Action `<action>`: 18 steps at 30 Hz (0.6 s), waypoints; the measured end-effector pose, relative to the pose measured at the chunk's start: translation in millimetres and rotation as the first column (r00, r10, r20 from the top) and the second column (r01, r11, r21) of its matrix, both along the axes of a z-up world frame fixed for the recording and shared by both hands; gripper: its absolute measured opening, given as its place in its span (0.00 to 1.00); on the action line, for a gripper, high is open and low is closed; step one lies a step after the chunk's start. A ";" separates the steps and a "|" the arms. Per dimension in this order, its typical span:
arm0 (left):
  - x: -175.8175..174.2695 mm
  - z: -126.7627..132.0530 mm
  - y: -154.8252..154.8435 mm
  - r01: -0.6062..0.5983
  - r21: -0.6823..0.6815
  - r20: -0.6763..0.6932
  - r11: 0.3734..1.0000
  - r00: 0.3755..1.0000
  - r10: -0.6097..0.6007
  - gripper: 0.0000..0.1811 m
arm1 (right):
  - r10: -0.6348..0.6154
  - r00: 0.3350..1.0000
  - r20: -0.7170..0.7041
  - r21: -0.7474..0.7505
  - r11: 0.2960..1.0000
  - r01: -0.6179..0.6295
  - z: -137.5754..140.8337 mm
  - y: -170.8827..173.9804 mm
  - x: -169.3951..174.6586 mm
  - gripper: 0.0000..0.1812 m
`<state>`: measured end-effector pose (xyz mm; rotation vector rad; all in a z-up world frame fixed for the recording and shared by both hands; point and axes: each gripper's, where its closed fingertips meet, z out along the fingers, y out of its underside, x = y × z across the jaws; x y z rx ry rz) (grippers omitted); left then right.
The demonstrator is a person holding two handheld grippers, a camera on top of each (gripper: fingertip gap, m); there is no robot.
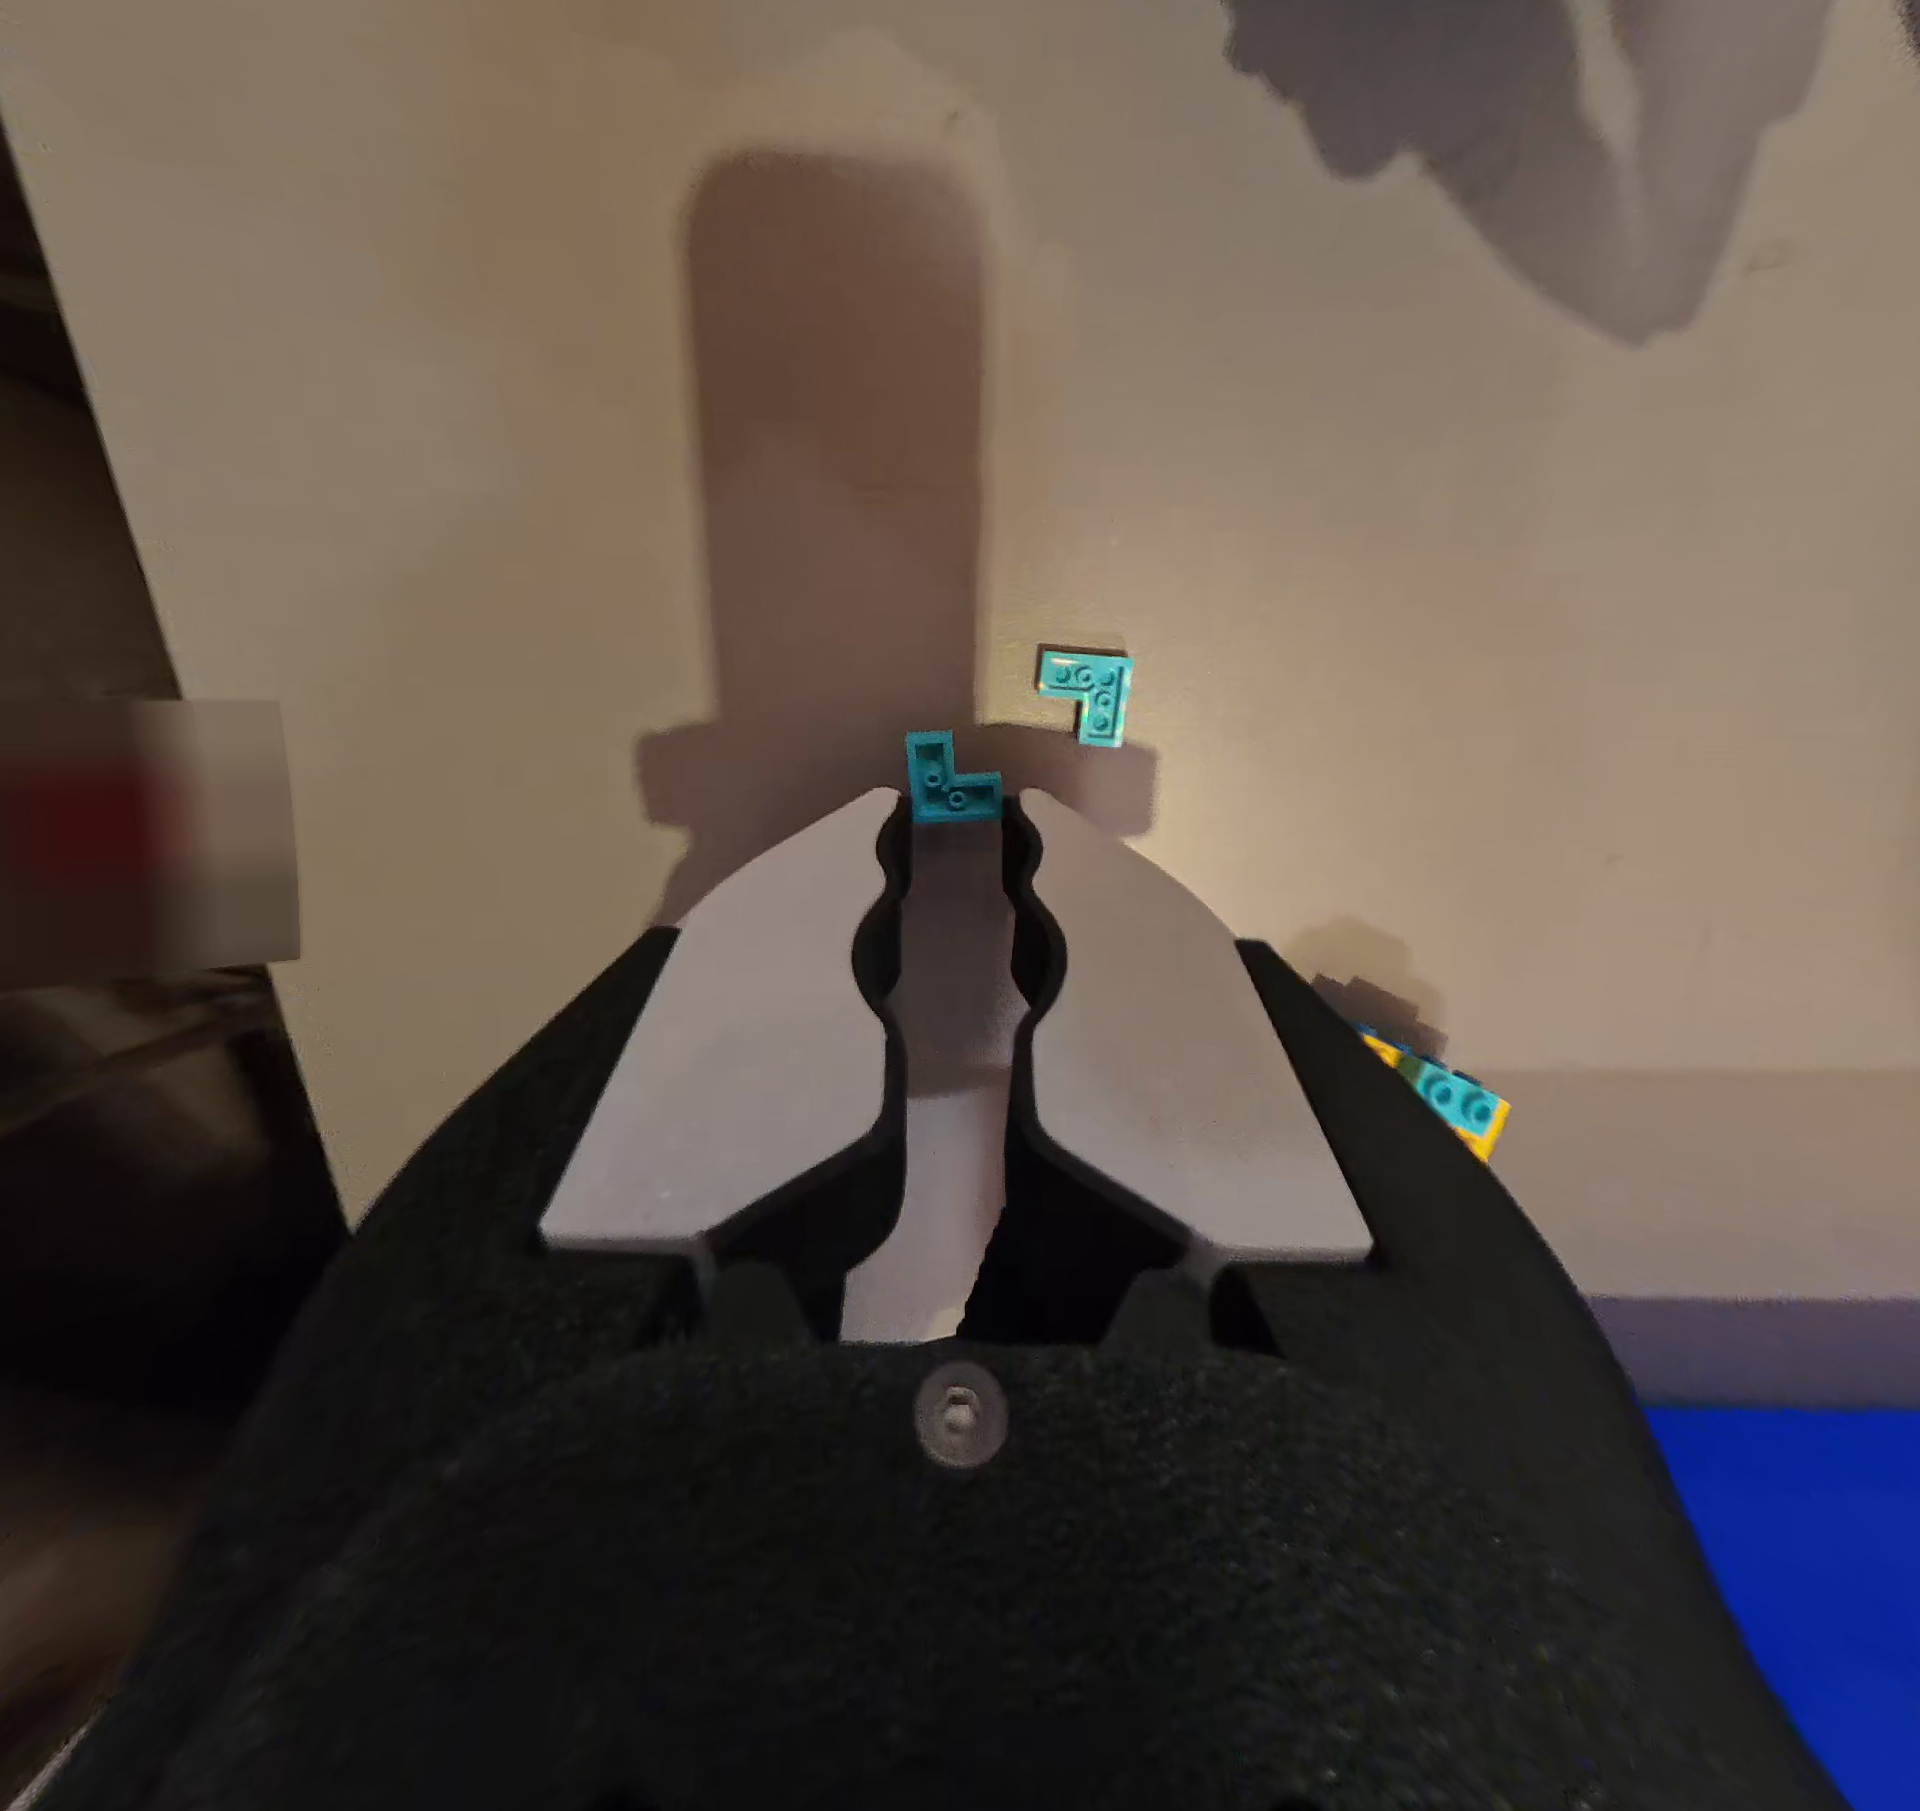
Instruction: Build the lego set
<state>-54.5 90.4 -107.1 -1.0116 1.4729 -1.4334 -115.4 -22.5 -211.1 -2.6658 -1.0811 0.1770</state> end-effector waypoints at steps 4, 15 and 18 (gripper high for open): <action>0.2 0.4 -0.7 0.000 0.007 -0.002 1.000 1.000 0.000 0.00 | 0.001 1.000 0.001 -0.011 1.000 -0.001 -6.3 -0.1 -0.7 0.09; -0.5 0.6 5.2 -0.012 -0.014 -0.001 1.000 1.000 0.012 0.00 | -0.042 0.983 -0.176 0.095 0.994 0.060 57.3 -4.6 11.6 0.14; -0.5 -0.1 6.0 -0.010 -0.021 -0.006 1.000 1.000 0.010 0.00 | -0.085 0.978 -0.189 0.121 0.987 0.109 92.8 -23.1 48.1 0.14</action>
